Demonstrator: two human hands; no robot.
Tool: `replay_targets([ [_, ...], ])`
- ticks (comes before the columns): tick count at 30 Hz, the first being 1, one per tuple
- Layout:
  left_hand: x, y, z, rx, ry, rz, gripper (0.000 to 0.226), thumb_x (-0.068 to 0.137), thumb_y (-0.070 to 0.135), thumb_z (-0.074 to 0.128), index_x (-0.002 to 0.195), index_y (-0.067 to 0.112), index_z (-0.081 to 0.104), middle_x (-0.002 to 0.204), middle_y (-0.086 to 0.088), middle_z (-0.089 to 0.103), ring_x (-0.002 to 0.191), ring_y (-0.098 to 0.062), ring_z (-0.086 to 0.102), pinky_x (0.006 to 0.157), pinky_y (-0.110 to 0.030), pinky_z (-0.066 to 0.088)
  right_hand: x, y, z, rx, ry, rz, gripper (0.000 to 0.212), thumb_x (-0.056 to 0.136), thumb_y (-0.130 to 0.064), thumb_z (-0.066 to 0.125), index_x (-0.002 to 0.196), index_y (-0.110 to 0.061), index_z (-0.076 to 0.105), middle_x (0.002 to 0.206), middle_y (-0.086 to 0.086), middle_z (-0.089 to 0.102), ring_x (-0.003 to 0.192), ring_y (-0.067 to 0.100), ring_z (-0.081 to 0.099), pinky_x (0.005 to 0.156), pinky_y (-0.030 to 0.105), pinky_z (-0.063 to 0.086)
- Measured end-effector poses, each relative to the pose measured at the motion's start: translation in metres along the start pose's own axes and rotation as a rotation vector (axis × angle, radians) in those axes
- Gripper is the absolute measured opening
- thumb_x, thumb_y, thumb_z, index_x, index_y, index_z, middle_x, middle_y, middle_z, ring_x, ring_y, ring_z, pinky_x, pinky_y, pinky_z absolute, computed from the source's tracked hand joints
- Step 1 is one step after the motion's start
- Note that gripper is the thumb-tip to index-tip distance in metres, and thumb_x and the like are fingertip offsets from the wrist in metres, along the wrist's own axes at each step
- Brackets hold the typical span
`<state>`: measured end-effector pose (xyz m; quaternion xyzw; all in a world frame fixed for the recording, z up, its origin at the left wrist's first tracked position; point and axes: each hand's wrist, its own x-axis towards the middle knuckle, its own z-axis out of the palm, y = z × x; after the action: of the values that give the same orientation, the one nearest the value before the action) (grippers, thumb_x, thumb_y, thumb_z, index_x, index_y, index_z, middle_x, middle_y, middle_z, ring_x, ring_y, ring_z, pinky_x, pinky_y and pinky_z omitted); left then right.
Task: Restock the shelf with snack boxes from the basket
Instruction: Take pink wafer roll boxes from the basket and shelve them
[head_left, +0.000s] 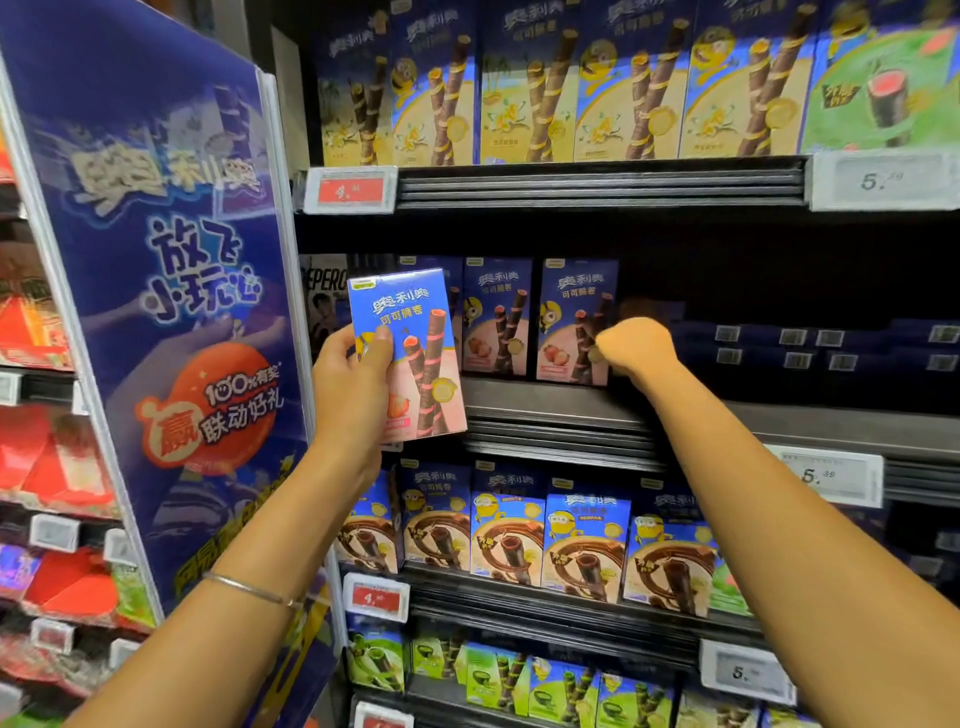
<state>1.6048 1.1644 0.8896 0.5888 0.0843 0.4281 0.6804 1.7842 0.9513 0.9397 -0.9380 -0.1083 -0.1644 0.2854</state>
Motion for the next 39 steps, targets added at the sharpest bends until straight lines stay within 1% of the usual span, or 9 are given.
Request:
replay_targets([
  [6, 0.001, -0.003, -0.005, 0.011, -0.015, 0.005, 0.030, 0.112, 0.023, 0.055, 0.133, 0.002, 0.061, 0.091, 0.003, 0.073, 0.055, 0.000, 0.067, 0.045, -0.017, 0.049, 0.016, -0.012, 0.013, -0.003, -0.017, 0.058, 0.047, 0.093, -0.016, 0.069, 0.134, 0.001, 0.054, 0.136, 0.023, 0.057, 0.123, 0.039, 0.058, 0.092, 0.037, 0.050],
  [13, -0.002, -0.002, -0.009, 0.008, -0.021, -0.003, 0.030, 0.111, 0.025, 0.057, 0.134, 0.007, 0.062, 0.107, -0.002, 0.078, 0.071, -0.007, 0.075, 0.053, -0.023, 0.057, 0.019, -0.011, 0.020, -0.007, -0.009, 0.075, 0.047, 0.096, -0.019, 0.066, 0.137, 0.000, 0.053, 0.139, 0.023, 0.055, 0.127, 0.039, 0.055, 0.099, 0.039, 0.048],
  [19, -0.006, -0.002, -0.008, 0.003, -0.028, -0.013, 0.027, 0.110, 0.025, 0.058, 0.131, 0.008, 0.063, 0.103, 0.001, 0.079, 0.068, -0.005, 0.076, 0.050, -0.019, 0.054, 0.012, -0.010, 0.021, 0.060, 0.062, 0.117, 0.047, 0.094, -0.014, 0.067, 0.137, -0.003, 0.051, 0.136, 0.022, 0.055, 0.123, 0.039, 0.057, 0.094, 0.041, 0.051],
  [22, -0.007, -0.001, -0.007, 0.008, -0.032, -0.015, 0.026, 0.110, 0.025, 0.057, 0.130, 0.008, 0.062, 0.099, 0.004, 0.078, 0.066, -0.003, 0.075, 0.050, -0.018, 0.054, 0.007, -0.008, 0.020, 0.091, 0.052, 0.129, 0.041, 0.095, -0.014, 0.065, 0.133, -0.003, 0.053, 0.130, 0.021, 0.058, 0.116, 0.037, 0.059, 0.083, 0.036, 0.047],
  [27, -0.009, -0.002, -0.005, -0.001, -0.043, -0.022, 0.027, 0.111, 0.024, 0.057, 0.131, 0.007, 0.062, 0.100, 0.005, 0.078, 0.067, -0.002, 0.075, 0.052, -0.018, 0.055, -0.007, -0.005, 0.019, 0.177, 0.045, 0.119, 0.025, 0.098, -0.014, 0.057, 0.116, 0.003, 0.063, 0.121, 0.022, 0.063, 0.110, 0.036, 0.060, 0.087, 0.038, 0.048],
  [31, -0.009, -0.005, -0.006, 0.001, -0.050, -0.024, 0.029, 0.111, 0.024, 0.057, 0.135, 0.007, 0.061, 0.113, -0.003, 0.079, 0.072, -0.004, 0.077, 0.055, -0.019, 0.057, -0.025, -0.009, 0.012, 0.302, 0.141, 0.131, 0.019, 0.096, -0.022, 0.057, 0.101, -0.004, 0.062, 0.115, 0.021, 0.066, 0.097, 0.034, 0.060, 0.075, 0.035, 0.045],
  [35, -0.010, -0.008, 0.000, -0.010, -0.051, -0.014, 0.030, 0.111, 0.024, 0.056, 0.136, 0.009, 0.059, 0.111, -0.001, 0.078, 0.072, -0.003, 0.076, 0.054, -0.018, 0.056, -0.058, -0.025, 0.007, 0.573, 0.283, -0.032, 0.034, 0.093, -0.038, 0.068, 0.110, -0.011, 0.056, 0.112, 0.007, 0.064, 0.095, 0.023, 0.061, 0.076, 0.035, 0.049],
  [37, -0.010, -0.007, 0.008, -0.024, -0.063, -0.005, 0.031, 0.111, 0.023, 0.056, 0.137, 0.008, 0.058, 0.108, 0.000, 0.076, 0.071, -0.001, 0.075, 0.055, -0.018, 0.056, -0.079, -0.041, 0.004, 0.740, 0.214, -0.163, 0.036, 0.093, -0.040, 0.069, 0.117, -0.016, 0.059, 0.105, -0.004, 0.067, 0.093, 0.013, 0.065, 0.079, 0.031, 0.052],
  [39, -0.010, -0.004, 0.019, -0.020, -0.085, 0.015, 0.031, 0.110, 0.021, 0.057, 0.137, 0.006, 0.059, 0.109, -0.002, 0.077, 0.072, -0.001, 0.074, 0.056, -0.018, 0.055, -0.095, -0.054, 0.004, 0.813, 0.069, -0.237, 0.039, 0.092, -0.040, 0.071, 0.122, -0.018, 0.060, 0.104, -0.005, 0.071, 0.095, 0.011, 0.068, 0.084, 0.034, 0.057],
])
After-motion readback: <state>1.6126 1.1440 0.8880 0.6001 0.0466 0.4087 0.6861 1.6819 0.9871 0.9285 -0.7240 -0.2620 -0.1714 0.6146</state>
